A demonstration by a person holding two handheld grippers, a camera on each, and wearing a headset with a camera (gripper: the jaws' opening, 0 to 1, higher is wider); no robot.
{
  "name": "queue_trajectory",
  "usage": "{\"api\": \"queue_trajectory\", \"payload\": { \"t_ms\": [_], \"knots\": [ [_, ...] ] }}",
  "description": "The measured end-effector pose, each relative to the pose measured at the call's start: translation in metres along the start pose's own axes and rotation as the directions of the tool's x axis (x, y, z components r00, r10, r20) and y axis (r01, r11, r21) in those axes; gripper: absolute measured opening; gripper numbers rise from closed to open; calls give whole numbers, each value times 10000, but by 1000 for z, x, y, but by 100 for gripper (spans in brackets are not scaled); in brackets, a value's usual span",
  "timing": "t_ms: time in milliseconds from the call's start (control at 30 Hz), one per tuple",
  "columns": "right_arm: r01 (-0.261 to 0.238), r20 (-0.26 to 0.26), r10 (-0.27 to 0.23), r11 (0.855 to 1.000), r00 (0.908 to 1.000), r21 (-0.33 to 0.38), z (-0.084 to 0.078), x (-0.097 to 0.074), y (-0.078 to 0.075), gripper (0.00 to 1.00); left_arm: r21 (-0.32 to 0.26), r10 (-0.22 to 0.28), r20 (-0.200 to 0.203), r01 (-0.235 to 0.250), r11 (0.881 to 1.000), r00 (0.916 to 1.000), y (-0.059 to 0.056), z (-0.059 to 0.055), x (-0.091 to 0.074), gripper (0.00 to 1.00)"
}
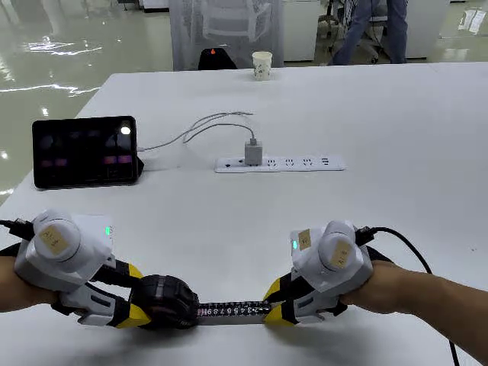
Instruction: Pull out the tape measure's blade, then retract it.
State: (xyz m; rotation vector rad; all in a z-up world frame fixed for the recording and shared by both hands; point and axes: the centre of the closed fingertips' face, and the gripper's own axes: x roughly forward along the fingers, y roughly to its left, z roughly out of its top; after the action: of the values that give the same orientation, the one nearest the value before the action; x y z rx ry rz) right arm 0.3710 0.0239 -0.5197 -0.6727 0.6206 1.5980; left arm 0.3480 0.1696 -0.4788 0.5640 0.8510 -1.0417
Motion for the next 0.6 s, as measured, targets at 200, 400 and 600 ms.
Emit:
{"api": "queue_trajectory", "payload": {
  "t_ms": [200,400,600],
  "knots": [
    [31,-56,-31,10000,10000,62,-5,-5,0,9,3,-9,-14,9,10000,10000,0,0,0,25],
    [82,-120,-80,9999,9999,95,-11,-10,-1,9,-21,-10,-14,10,10000,10000,0,0,0,24],
    [159,-200,-156,9998,9997,146,-18,-18,-1,9,-25,-1,-18,1,10000,10000,0,0,0,24]
  ]
}}
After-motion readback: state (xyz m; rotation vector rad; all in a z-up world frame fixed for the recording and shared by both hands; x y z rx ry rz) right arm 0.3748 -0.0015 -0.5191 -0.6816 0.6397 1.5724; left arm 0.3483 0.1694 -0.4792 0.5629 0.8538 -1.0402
